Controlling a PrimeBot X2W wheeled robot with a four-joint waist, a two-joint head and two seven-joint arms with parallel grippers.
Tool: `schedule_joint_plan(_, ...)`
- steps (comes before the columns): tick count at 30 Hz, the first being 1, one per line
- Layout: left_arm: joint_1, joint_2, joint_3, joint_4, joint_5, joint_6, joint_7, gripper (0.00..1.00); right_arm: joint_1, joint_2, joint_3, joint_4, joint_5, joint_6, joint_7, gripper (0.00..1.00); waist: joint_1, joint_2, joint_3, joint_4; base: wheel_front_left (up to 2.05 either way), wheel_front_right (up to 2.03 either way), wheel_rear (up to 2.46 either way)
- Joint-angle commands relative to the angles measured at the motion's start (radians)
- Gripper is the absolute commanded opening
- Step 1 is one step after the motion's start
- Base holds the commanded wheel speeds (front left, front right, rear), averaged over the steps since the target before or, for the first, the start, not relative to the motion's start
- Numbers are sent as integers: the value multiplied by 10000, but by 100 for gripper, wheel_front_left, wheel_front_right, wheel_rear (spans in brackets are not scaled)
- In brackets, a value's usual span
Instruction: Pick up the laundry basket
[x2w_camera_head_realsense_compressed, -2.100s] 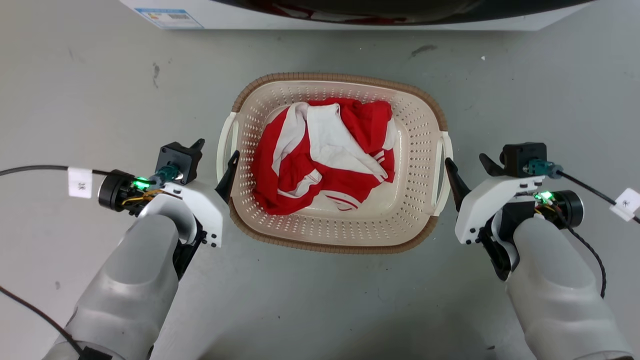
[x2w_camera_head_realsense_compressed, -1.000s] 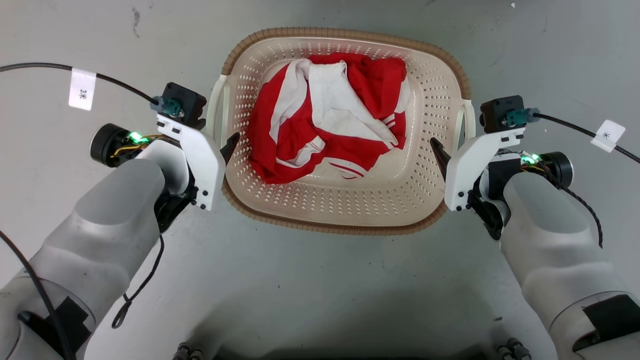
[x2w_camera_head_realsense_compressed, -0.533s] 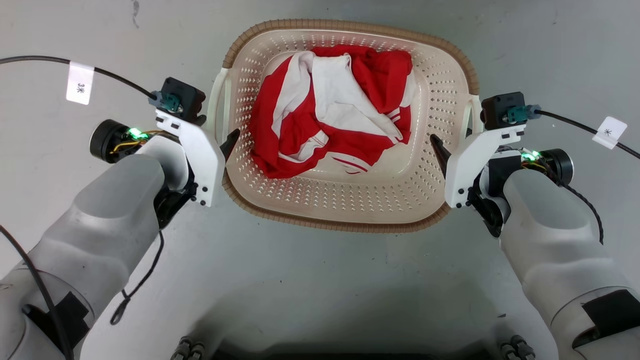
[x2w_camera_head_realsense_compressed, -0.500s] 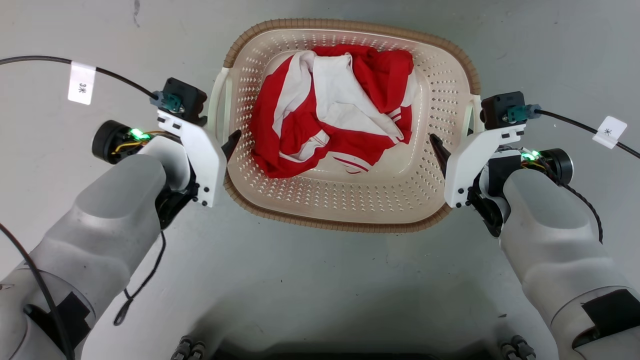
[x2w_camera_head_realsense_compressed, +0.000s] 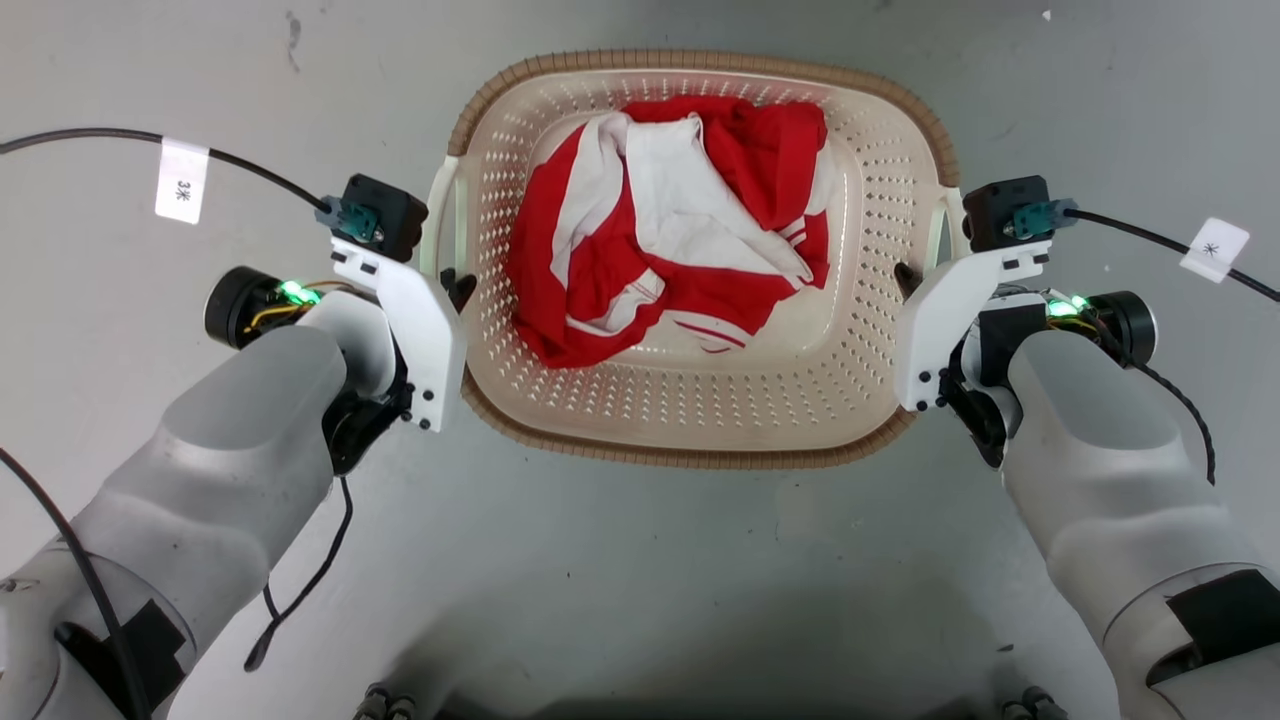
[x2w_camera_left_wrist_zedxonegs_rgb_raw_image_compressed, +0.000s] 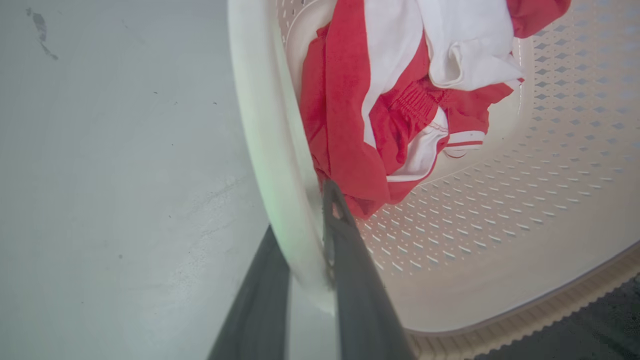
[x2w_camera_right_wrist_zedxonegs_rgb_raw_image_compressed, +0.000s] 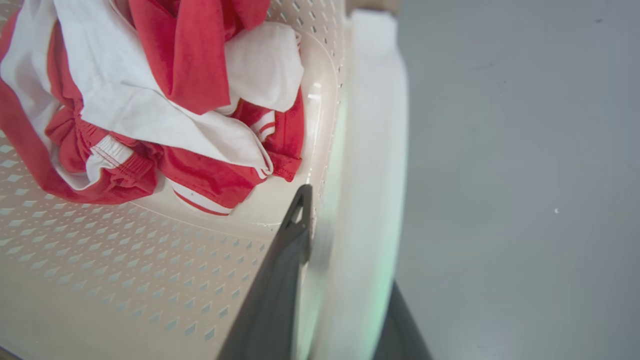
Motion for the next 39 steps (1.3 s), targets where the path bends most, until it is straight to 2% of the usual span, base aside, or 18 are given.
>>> schedule_joint_plan(1, 165, 104, -41, -58, -37, 2, 121, 0, -154, -1, -28, 11, -232, 35, 97, 0, 0, 0, -232, -35, 0, 0, 0)
schedule_joint_plan(7, 549, 319, -57, -345, -298, 2, 717, 0, -78, -18, -104, 33, -929, 34, 1017, 0, 0, 0, -1087, -157, 0, 0, 0)
schedule_joint_plan(15, 1318, 507, -70, -762, -461, 2, 1832, 0, 304, -53, 226, 29, -1409, 29, 2897, 0, 0, 0, -2855, -285, 0, 0, 0)
schedule_joint_plan(22, 2013, 808, -65, -1210, -799, 4, 2888, 0, 861, -76, 926, -342, -885, 18, 4783, 0, 0, 0, -4590, -409, 0, 0, 0)
schedule_joint_plan(27, 2107, 1038, -60, -1764, -763, 2, 3565, 0, 1300, -49, 1676, -1079, -34, 34, 6045, 0, 0, 0, -5589, -505, 0, 0, 0)
schedule_joint_plan(32, 2098, 1382, -68, -2094, -901, 2, 4461, 0, 1431, -55, 2072, -1351, 570, 34, 6779, 0, 0, 0, -6458, -653, 0, 0, 0)
schedule_joint_plan(39, 2357, 1447, -64, -2319, -1612, 1, 5699, 0, 1680, -37, 2421, -1416, 1335, 34, 7613, 0, 0, 0, -7401, -798, 0, 0, 0)
